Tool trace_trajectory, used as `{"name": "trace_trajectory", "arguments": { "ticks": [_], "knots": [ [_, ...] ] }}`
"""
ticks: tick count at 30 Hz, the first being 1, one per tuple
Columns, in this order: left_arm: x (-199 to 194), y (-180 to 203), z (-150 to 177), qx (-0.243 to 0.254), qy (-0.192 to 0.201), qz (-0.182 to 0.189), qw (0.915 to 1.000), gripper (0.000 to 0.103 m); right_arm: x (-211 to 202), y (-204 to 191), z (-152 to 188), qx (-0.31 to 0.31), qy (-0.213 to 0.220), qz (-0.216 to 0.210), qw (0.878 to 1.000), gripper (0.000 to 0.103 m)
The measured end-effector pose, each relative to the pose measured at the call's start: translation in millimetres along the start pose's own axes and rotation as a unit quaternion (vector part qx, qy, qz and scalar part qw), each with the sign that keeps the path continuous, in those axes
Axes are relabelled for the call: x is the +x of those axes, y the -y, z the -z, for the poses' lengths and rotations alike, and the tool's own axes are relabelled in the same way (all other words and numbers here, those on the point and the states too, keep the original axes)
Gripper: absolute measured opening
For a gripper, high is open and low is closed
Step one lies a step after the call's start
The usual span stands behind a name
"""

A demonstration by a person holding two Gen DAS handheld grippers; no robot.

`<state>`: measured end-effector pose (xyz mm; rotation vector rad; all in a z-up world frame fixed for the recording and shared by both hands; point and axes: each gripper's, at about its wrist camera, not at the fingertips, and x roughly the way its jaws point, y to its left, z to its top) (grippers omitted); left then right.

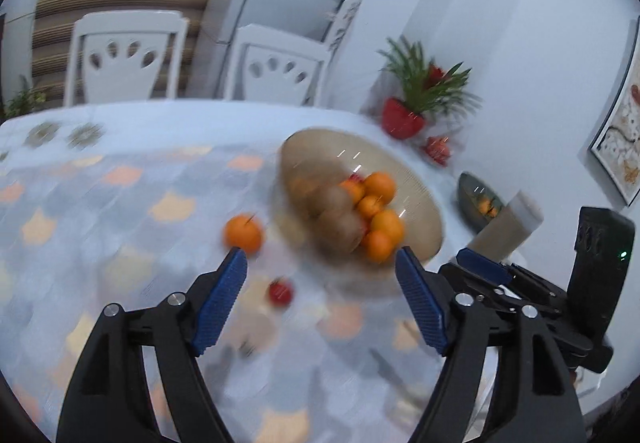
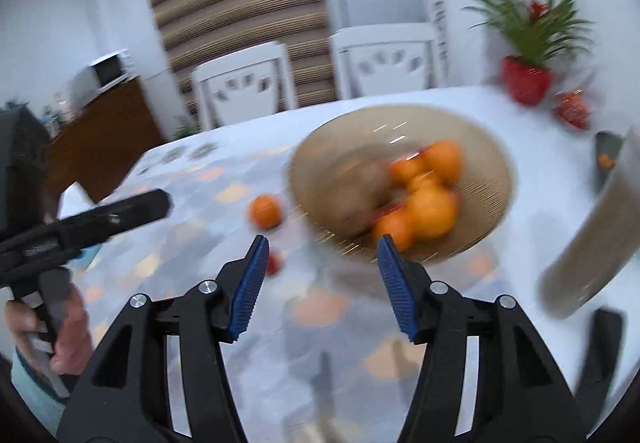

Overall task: Organize fruits
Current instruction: 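Move both open tools back toward the remaining fruit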

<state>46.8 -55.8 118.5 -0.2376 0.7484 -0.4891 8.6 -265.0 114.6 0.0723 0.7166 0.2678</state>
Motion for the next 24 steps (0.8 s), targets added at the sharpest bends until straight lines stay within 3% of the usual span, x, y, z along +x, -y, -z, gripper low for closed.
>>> {"name": "trace_trajectory", "arguments": {
  "ticks": [2,5,9,15,18,22,24],
  "knots": [
    [-8,-14,19,0.000,-0.006,-0.035,0.9994,0.075,10,-16,12,-0.019,-0.013,-0.002,1.000,0.049],
    [-11,-38,46,0.001,-0.017,-0.092,0.9956,0.075,28,-35,29,-0.031,-0.036,-0.025,0.999,0.049],
    [0,-60,72,0.004,-0.041,-0.141,0.9891,0.075,59,-52,44,-0.043,-0.071,-0.026,0.996,0.050],
    [15,-83,94,-0.016,-0.055,-0.166,0.9844,0.076,84,-46,58,-0.031,-0.106,-0.009,0.994,0.050],
    [13,-73,96,0.010,-0.041,-0.175,0.9837,0.088,83,-45,59,-0.028,-0.100,-0.006,0.995,0.064],
    [11,-66,98,0.027,-0.036,-0.184,0.9818,0.090,85,-46,62,-0.027,-0.109,-0.002,0.994,0.067],
    [9,-68,99,0.018,-0.037,-0.185,0.9819,0.091,86,-46,62,-0.025,-0.110,0.005,0.994,0.077]
  ]
}}
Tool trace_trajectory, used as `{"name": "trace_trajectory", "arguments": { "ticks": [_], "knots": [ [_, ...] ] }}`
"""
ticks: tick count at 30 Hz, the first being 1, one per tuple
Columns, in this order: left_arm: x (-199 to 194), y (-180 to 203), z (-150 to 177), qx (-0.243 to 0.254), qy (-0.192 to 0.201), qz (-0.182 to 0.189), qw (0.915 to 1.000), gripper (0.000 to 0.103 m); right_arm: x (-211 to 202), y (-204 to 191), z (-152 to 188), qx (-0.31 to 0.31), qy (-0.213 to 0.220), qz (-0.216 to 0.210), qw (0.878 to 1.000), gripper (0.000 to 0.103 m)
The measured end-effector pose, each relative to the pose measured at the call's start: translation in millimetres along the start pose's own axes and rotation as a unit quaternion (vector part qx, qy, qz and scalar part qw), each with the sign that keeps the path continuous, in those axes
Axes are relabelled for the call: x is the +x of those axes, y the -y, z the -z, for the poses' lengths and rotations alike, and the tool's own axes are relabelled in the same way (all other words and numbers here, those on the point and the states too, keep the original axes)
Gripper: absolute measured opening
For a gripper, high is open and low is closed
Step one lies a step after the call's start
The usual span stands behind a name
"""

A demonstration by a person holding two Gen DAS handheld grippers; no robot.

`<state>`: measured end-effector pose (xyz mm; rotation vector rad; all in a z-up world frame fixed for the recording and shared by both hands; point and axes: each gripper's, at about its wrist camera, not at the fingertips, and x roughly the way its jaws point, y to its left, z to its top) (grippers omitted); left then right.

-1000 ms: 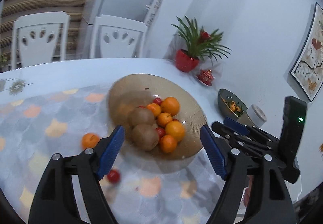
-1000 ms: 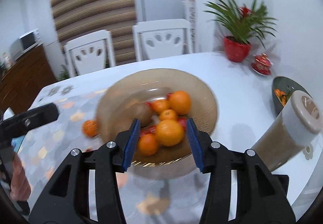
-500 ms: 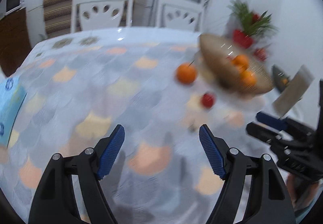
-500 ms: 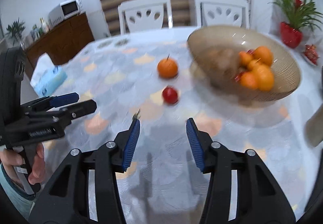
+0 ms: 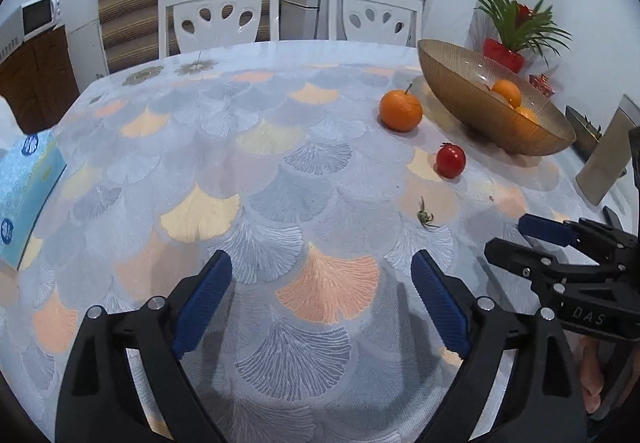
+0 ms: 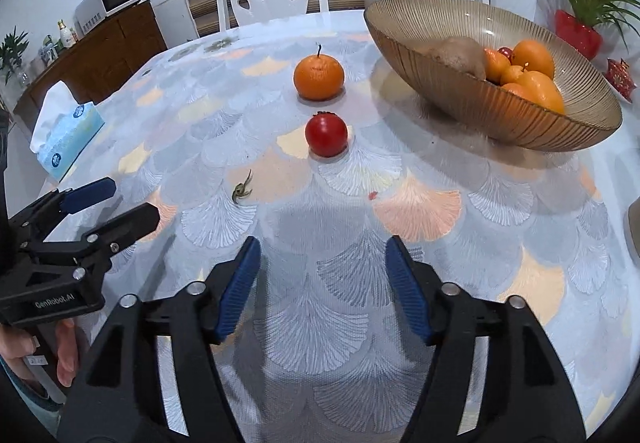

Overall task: Organize fruits
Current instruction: 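Move both open tools back toward the remaining fruit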

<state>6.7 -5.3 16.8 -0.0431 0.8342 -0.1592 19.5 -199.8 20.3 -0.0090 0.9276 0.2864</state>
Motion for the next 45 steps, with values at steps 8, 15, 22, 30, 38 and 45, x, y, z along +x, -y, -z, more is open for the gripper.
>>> {"name": "trace_trajectory", "arguments": {
  "ticks": [8,15,22,30,38,45],
  "knots": [
    [6,-5,-1,-0.016,-0.012,-0.009,0.9998,0.095,1,5,1,0.012,-0.003,0.008,1.000,0.092],
    [11,-4,-1,-0.012,-0.026,-0.024,0.9993,0.097,1,5,2,0.011,-0.003,0.017,1.000,0.098],
    [12,-2,0,-0.010,-0.029,-0.029,0.9991,0.097,1,3,2,0.006,-0.001,0.023,1.000,0.100],
    [12,-3,0,-0.009,-0.030,-0.031,0.9990,0.097,0,4,2,0.009,0.000,0.025,1.000,0.100],
    [10,-4,0,-0.012,-0.025,-0.027,0.9992,0.098,3,12,-1,0.030,-0.013,0.019,0.999,0.100],
    [4,-3,-27,0.005,-0.028,-0.027,0.9992,0.097,2,36,-23,0.092,-0.041,-0.025,0.995,0.086]
  ]
}}
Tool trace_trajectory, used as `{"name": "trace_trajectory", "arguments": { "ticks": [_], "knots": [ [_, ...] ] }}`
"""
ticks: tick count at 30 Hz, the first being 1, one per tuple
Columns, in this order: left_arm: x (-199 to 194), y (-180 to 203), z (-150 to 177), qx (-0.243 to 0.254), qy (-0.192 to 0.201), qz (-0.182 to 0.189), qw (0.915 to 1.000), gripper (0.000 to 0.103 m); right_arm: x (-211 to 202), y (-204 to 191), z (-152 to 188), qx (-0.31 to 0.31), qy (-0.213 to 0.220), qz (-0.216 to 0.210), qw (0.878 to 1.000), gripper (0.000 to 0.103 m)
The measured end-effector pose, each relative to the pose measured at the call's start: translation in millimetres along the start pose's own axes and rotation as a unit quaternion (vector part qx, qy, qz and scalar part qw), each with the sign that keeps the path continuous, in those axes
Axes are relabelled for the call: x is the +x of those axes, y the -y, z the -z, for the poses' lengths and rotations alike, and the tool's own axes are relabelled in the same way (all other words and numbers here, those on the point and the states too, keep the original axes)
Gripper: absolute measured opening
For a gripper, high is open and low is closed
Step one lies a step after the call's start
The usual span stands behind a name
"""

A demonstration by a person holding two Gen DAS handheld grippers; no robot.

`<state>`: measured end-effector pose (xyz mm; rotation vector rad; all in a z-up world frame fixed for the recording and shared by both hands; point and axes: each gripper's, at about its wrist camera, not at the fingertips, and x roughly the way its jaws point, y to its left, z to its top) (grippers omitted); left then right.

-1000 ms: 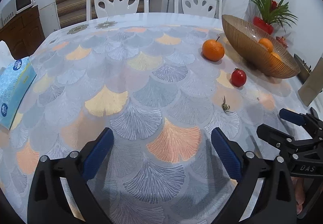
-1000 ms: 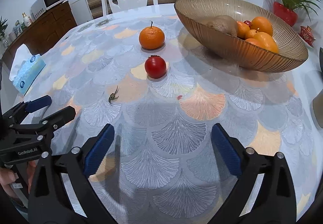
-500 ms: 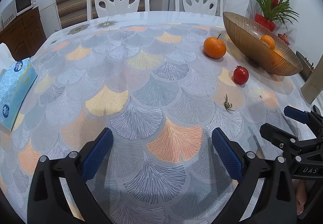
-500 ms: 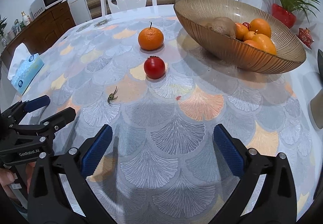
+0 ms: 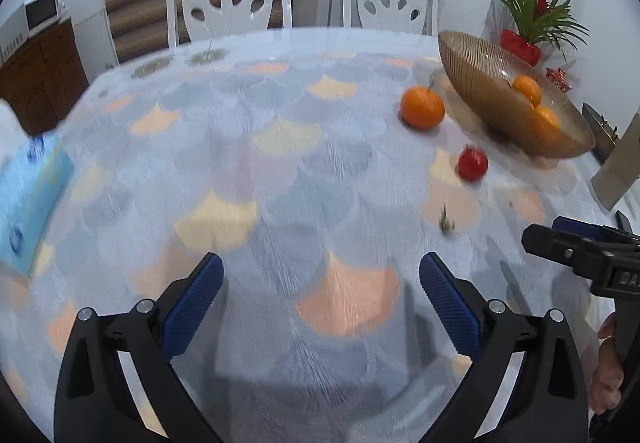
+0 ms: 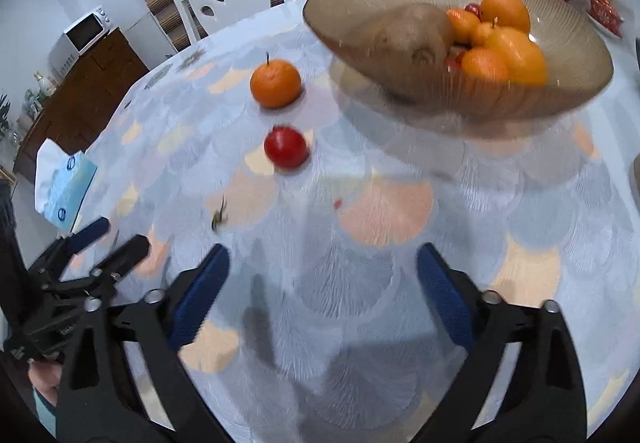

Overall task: Organize fruits
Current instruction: 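Move both open tools back toward the remaining fruit, then grasp the last mandarin with the left tool while the right tool grasps the last red tomato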

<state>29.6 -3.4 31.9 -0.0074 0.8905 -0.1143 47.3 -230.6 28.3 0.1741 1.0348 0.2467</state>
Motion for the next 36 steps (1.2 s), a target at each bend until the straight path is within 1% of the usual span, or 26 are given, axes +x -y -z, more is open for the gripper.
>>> {"name": "trace_trajectory", "arguments": {
  "ticks": [1,2,3,5,8,9,10,12,14,16,20,23,24,25,26,27,30,31,33,36],
  "knots": [
    [-3,2,-10,0.007,0.001,0.002,1.0000,0.097,1,-3,-6,-0.013,-0.001,0.014,1.000,0.075],
    [-4,5,-19,0.014,0.003,0.003,0.9999,0.097,2,-7,-11,-0.027,-0.002,0.024,0.999,0.069],
    [-6,9,-29,0.023,0.009,0.003,0.9997,0.097,4,-10,-15,-0.036,-0.002,0.025,0.999,0.061],
    [-3,19,-46,0.039,0.021,0.006,0.9990,0.097,8,-14,-25,-0.043,0.000,0.013,0.999,0.061],
    [18,33,-64,0.049,0.015,0.025,0.9984,0.096,16,-22,-35,-0.060,0.004,0.018,0.998,0.061],
    [25,38,-69,0.049,0.012,0.032,0.9982,0.092,20,-26,-37,-0.072,0.006,0.020,0.997,0.061],
    [33,42,-74,0.045,0.007,0.044,0.9980,0.088,23,-30,-38,-0.083,0.007,0.023,0.996,0.060],
    [48,48,-86,0.033,-0.002,0.082,0.9961,0.085,30,-35,-39,-0.099,0.007,0.023,0.995,0.057],
    [61,54,-94,0.024,-0.005,0.110,0.9936,0.084,38,-40,-39,-0.115,0.010,0.017,0.993,0.053],
    [72,59,-101,0.028,-0.008,0.123,0.9919,0.077,45,-41,-38,-0.122,0.014,0.019,0.992,0.048],
    [95,69,-112,0.046,-0.019,0.125,0.9910,0.075,50,-37,-42,-0.115,0.021,0.010,0.993,0.046],
    [108,75,-115,0.052,-0.027,0.140,0.9884,0.073,52,-38,-44,-0.114,0.019,0.011,0.993,0.042],
    [111,77,-115,0.057,-0.028,0.143,0.9877,0.070,52,-38,-45,-0.117,0.022,0.012,0.993,0.035],
    [114,79,-114,0.062,-0.031,0.144,0.9871,0.063,52,-39,-45,-0.118,0.022,0.010,0.993,0.030],
    [118,84,-111,0.070,-0.038,0.144,0.9863,0.057,52,-39,-45,-0.118,0.023,0.010,0.993,0.030],
    [121,86,-109,0.074,-0.044,0.143,0.9860,0.045,52,-39,-45,-0.118,0.024,0.009,0.993,0.030],
    [120,85,-106,0.076,-0.037,0.144,0.9861,0.044,49,-38,-44,-0.118,0.028,0.005,0.993,0.029],
    [119,80,-105,0.064,-0.041,0.155,0.9850,0.044,48,-38,-44,-0.119,0.030,0.003,0.992,0.029],
    [116,74,-104,0.047,-0.044,0.165,0.9841,0.043,45,-37,-42,-0.121,0.032,0.002,0.992,0.029],
    [104,65,-100,0.043,-0.035,0.156,0.9862,0.043,40,-39,-38,-0.129,0.028,-0.002,0.991,0.029]
  ]
}}
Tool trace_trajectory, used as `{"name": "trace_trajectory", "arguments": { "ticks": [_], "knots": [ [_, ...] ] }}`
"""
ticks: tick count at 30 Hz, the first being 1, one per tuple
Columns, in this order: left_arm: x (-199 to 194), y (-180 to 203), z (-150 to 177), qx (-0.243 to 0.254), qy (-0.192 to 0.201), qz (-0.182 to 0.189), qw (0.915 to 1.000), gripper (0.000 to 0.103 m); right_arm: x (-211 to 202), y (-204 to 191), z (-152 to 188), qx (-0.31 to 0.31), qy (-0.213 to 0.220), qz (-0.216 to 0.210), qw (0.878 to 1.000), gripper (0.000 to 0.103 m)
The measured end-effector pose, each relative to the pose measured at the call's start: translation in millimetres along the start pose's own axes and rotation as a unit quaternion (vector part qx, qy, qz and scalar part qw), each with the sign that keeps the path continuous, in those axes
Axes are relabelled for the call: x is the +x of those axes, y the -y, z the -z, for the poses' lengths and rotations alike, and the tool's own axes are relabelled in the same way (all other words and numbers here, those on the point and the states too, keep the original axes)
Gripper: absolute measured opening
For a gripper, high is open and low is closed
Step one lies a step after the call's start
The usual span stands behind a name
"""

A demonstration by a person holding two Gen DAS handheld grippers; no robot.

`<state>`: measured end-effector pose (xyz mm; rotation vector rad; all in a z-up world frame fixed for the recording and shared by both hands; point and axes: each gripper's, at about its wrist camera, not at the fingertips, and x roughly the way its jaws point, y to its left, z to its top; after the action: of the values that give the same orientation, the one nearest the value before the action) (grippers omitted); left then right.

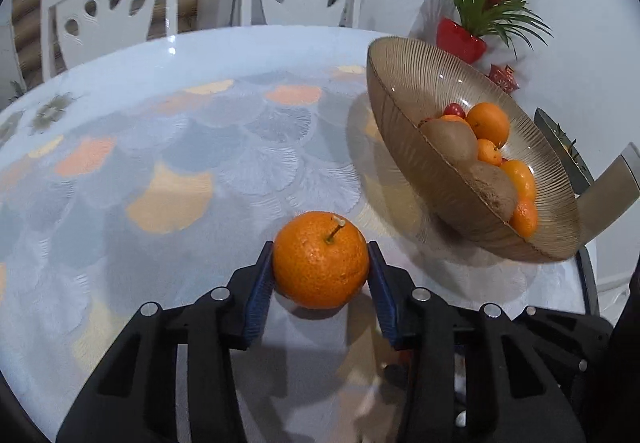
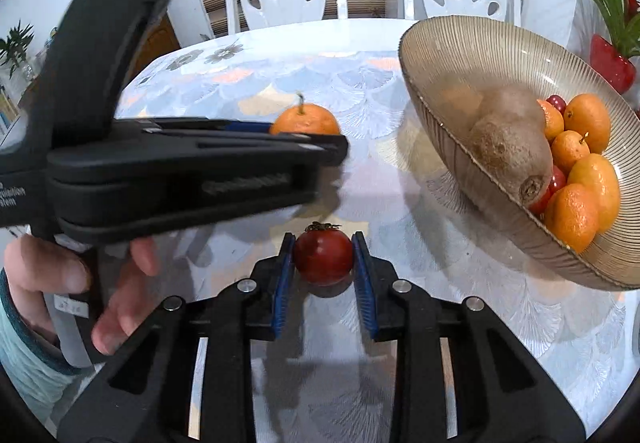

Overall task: Organize fruits
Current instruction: 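Grasp the last mandarin with the left tool while the right tool grasps the last red tomato, then carry mandarin and tomato over the glass bowl and open both tools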

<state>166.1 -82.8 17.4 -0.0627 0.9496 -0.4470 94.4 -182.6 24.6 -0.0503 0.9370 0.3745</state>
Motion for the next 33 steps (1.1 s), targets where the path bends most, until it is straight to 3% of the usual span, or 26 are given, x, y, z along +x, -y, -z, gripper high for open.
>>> {"name": "trace_trajectory", "arguments": {
  "ticks": [9,19,23,28,33],
  "knots": [
    [-51,10,15,0.007,0.026,0.019,0.9995,0.044,-48,-1,20,0.000,0.024,-0.006,1.000,0.029],
    [-114,79,8,0.047,0.086,0.041,0.9943,0.044,-133,42,21,0.042,0.091,0.027,0.995,0.029],
    [-130,106,-4,0.054,0.105,0.054,0.9915,0.044,-164,73,5,0.075,0.117,0.053,0.989,0.029],
    [-117,129,-30,0.049,0.106,0.060,0.9913,0.044,-177,115,-28,0.119,0.135,0.076,0.981,0.029],
    [-76,138,-57,0.054,0.092,0.058,0.9926,0.044,-159,148,-48,0.152,0.130,0.081,0.976,0.029]
  ]
}}
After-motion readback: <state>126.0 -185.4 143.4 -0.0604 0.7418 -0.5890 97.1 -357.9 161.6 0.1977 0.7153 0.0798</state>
